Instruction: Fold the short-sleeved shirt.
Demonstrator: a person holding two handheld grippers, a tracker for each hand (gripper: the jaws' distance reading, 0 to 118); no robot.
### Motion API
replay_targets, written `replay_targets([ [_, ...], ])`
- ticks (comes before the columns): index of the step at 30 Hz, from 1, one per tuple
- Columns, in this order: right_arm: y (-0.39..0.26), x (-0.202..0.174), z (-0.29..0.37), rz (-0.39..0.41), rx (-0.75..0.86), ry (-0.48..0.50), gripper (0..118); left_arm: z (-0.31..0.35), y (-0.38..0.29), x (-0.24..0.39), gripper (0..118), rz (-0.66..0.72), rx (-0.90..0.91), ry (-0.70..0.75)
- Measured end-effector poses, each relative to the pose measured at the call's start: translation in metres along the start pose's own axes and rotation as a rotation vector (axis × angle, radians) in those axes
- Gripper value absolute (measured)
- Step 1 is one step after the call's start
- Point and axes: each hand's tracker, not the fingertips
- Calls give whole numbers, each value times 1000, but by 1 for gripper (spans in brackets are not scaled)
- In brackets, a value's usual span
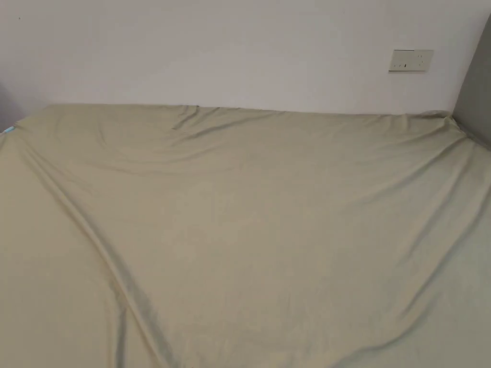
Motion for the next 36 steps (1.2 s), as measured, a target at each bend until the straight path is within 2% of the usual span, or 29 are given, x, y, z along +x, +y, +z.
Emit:
replay_targets([
  [4,-4,-36,-75,19,-166,164,1,67,3,-50,0,75,182,230],
  [8,-18,-38,-134,-16,-324,163,1,95,-8,-96,0,239,212,356],
  [11,-31,-24,-156,-55,-420,118,1,105,-14,-113,0,263,228,378],
  [13,-37,-9,-158,-59,-408,98,1,108,-16,-123,2,267,224,370],
  [14,-38,-7,-156,-55,-403,107,1,107,-16,-127,10,267,216,360],
  [16,-37,-9,-157,-62,-404,122,1,96,-12,-133,65,259,190,334],
  [17,-37,-10,-157,-61,-405,122,1,91,-12,-138,89,242,161,314],
  [18,-37,-11,-158,-54,-406,119,1,81,-11,-144,106,230,122,302],
  [24,-35,-8,-156,-60,-403,137,1,21,-6,-156,102,163,-2,210],
  [27,-35,-5,-153,-74,-415,156,1,-11,-12,-161,101,83,-103,225],
  [29,-37,-3,-151,-56,-419,171,1,-19,-10,-148,98,0,-52,150],
  [30,-37,-3,-150,-54,-420,173,1,-30,-9,-145,82,53,-100,120],
  [31,-39,-1,-150,-55,-420,168,1,-38,-7,-141,74,59,-131,218],
  [32,-41,2,-151,-57,-418,161,1,-35,-5,-141,68,2,-131,284],
  [33,-42,3,-151,-64,-414,171,1,-25,1,-140,61,-30,-138,227],
  [36,-41,-5,-149,-75,-414,187,1,-23,11,-143,44,41,-169,227],
])
